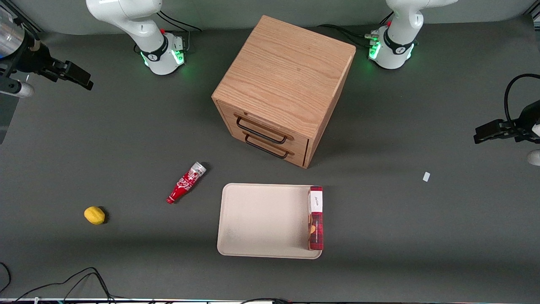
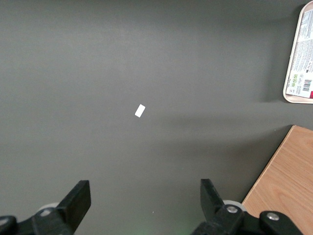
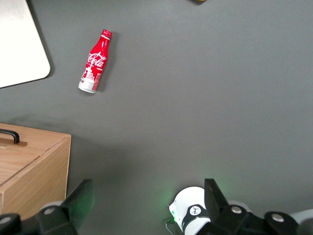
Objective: Place coke bottle on tray
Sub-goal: 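Move the right gripper down toward the red Coca-Cola bottle lying on the table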
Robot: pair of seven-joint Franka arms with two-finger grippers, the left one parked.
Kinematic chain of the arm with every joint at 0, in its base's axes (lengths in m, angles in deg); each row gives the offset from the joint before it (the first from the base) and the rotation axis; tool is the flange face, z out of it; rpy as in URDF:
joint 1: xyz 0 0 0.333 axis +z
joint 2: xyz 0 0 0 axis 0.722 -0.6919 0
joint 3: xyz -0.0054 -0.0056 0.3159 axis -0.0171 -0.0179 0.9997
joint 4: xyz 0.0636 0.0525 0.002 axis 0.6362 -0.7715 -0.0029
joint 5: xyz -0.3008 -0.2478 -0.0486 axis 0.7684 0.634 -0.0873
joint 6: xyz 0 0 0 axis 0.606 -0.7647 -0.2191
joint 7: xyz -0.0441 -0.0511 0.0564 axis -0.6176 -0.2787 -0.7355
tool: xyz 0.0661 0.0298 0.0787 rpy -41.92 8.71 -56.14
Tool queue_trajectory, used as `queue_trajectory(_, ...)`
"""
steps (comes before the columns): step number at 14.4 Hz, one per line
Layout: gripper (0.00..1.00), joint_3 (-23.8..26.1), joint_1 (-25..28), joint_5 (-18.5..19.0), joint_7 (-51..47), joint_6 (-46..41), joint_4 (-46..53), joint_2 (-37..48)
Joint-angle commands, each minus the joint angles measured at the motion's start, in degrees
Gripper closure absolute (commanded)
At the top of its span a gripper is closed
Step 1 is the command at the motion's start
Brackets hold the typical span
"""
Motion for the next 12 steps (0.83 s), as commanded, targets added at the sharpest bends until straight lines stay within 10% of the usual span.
queue_trajectory(1,0.0,-0.88,0.21,-1.29,0.81,0.49,-0.58,0.11)
queue_trajectory(12,0.0,1.39,1.26,-5.5,1.42,3.03,0.04,-3.49)
